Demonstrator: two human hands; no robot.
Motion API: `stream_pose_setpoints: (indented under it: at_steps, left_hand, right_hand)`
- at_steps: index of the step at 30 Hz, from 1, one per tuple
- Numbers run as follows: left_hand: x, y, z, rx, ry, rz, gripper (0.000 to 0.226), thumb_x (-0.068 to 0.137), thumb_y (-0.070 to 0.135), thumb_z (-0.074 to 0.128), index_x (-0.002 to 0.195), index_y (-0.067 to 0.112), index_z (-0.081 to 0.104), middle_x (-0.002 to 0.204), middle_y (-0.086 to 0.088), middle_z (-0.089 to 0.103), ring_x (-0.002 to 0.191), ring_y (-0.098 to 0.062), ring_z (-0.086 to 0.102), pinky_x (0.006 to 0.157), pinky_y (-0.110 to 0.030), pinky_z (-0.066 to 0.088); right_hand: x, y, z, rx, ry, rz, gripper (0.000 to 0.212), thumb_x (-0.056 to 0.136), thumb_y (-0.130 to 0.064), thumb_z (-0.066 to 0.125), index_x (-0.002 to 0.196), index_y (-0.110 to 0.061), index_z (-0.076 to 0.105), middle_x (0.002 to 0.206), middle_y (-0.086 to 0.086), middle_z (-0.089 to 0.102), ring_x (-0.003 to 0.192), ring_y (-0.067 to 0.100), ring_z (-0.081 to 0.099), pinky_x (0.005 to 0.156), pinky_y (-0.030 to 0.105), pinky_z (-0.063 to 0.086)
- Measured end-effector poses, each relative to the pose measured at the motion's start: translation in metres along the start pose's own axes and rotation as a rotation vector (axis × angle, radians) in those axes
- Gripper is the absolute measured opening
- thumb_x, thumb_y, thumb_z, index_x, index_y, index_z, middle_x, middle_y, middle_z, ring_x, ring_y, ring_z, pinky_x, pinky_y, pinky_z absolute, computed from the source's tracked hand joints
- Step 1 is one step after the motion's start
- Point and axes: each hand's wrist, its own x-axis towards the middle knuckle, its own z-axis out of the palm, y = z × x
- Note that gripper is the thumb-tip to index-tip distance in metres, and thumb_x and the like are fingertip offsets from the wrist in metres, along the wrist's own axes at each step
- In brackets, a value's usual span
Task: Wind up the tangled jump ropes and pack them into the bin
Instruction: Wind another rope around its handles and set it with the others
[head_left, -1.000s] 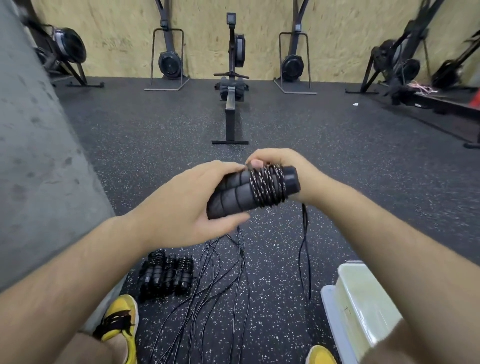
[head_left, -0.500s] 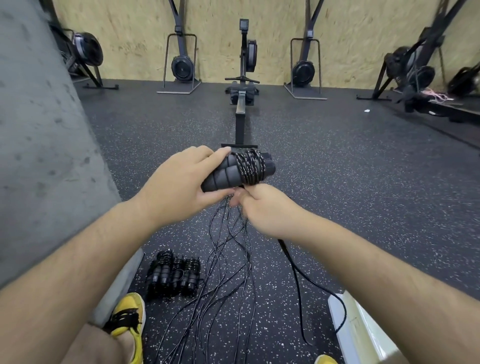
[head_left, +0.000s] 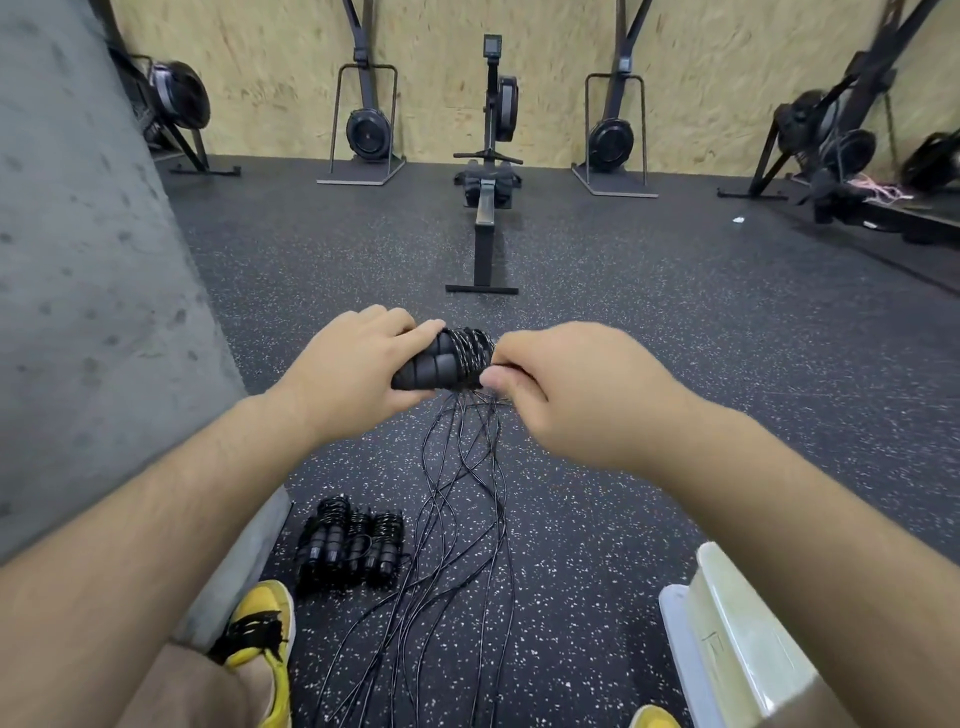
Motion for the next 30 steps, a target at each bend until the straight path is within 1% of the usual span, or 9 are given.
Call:
stream_pose_setpoints:
  at_steps: [3, 6, 10, 14, 18, 20, 23, 26, 30]
  left_hand:
    - [0.000, 0.013, -0.001, -0.035, 0.008, 0.107, 0.067, 0.084, 0.056, 0.062, 0.137, 0.016, 0.057, 0.104, -0.003, 0.063, 0.086, -0.029, 0.059, 0.071, -0.041, 0.052]
    - [0.000, 0.027, -0.004, -0.093, -0.016, 0.197, 0.065, 0.086, 0.059, 0.058, 0.138, 0.022, 0.055, 0.110, 0.003, 0.062, 0.091, -0.023, 0.057, 0.072, -0.038, 0.048]
    - [-0.002, 0.046, -0.015, -0.241, -0.045, 0.247, 0.054, 0.089, 0.060, 0.059, 0.133, 0.029, 0.053, 0.117, 0.012, 0.058, 0.099, -0.017, 0.054, 0.076, -0.041, 0.044]
    - [-0.002, 0.059, -0.033, -0.505, -0.013, 0.173, 0.058, 0.086, 0.050, 0.069, 0.136, 0.026, 0.051, 0.117, 0.015, 0.055, 0.105, -0.012, 0.051, 0.095, -0.037, 0.044]
    - [-0.007, 0.067, -0.043, -0.681, 0.028, 0.068, 0.071, 0.078, 0.037, 0.082, 0.137, 0.030, 0.044, 0.128, 0.011, 0.054, 0.122, -0.006, 0.052, 0.105, -0.028, 0.041]
    - [-0.007, 0.070, -0.043, -0.742, 0.026, 0.035, 0.071, 0.076, 0.031, 0.084, 0.134, 0.035, 0.042, 0.127, 0.013, 0.054, 0.123, -0.006, 0.053, 0.105, -0.029, 0.042]
    - [0.000, 0.061, -0.040, -0.721, 0.089, -0.041, 0.060, 0.076, 0.029, 0.083, 0.124, 0.036, 0.046, 0.117, 0.013, 0.058, 0.113, -0.012, 0.058, 0.099, -0.040, 0.048]
    - [0.003, 0.045, -0.033, -0.561, 0.133, -0.154, 0.059, 0.076, 0.024, 0.083, 0.125, 0.023, 0.052, 0.115, 0.006, 0.059, 0.109, -0.019, 0.057, 0.096, -0.040, 0.047]
    - [0.007, 0.027, -0.025, -0.398, 0.099, -0.206, 0.053, 0.074, 0.022, 0.083, 0.119, 0.010, 0.058, 0.111, -0.006, 0.064, 0.105, -0.027, 0.057, 0.087, -0.036, 0.044]
  right_hand:
    - [0.005, 0.014, 0.000, -0.124, 0.099, -0.065, 0.030, 0.104, -0.044, 0.033, 0.096, -0.024, 0.055, 0.084, -0.008, 0.058, 0.081, 0.023, 0.055, 0.065, 0.035, 0.038]
    - [0.011, 0.032, 0.002, -0.056, 0.186, -0.120, 0.031, 0.104, -0.044, 0.039, 0.102, -0.027, 0.065, 0.095, -0.008, 0.066, 0.089, 0.021, 0.063, 0.068, 0.034, 0.045]
    - [0.018, 0.054, 0.008, 0.035, 0.223, -0.114, 0.031, 0.097, -0.054, 0.047, 0.095, -0.029, 0.067, 0.087, -0.012, 0.064, 0.084, 0.015, 0.059, 0.067, 0.032, 0.043]
    - [0.020, 0.072, 0.013, 0.308, 0.186, 0.006, 0.029, 0.089, -0.059, 0.052, 0.089, -0.033, 0.066, 0.076, -0.011, 0.064, 0.073, 0.011, 0.055, 0.069, 0.035, 0.048]
    - [0.018, 0.072, 0.027, 0.677, 0.058, 0.091, 0.017, 0.094, -0.033, 0.059, 0.078, -0.036, 0.062, 0.068, -0.023, 0.061, 0.065, -0.004, 0.052, 0.065, 0.024, 0.043]
    - [0.016, 0.064, 0.040, 0.805, -0.084, 0.155, 0.022, 0.093, -0.011, 0.059, 0.087, -0.031, 0.066, 0.072, -0.021, 0.061, 0.069, -0.003, 0.056, 0.069, 0.021, 0.046]
    - [0.016, 0.042, 0.062, 0.640, -0.204, 0.173, 0.021, 0.101, -0.003, 0.045, 0.106, -0.011, 0.064, 0.081, -0.004, 0.056, 0.069, 0.011, 0.051, 0.072, 0.025, 0.052]
    - [0.014, 0.010, 0.068, 0.652, -0.202, 0.214, 0.027, 0.108, -0.024, 0.033, 0.095, -0.021, 0.057, 0.079, -0.006, 0.053, 0.067, 0.009, 0.048, 0.066, 0.032, 0.044]
    - [0.015, -0.012, 0.067, 0.544, -0.200, 0.228, 0.033, 0.107, -0.029, 0.033, 0.113, -0.009, 0.058, 0.107, 0.007, 0.062, 0.093, 0.021, 0.057, 0.080, 0.032, 0.043]
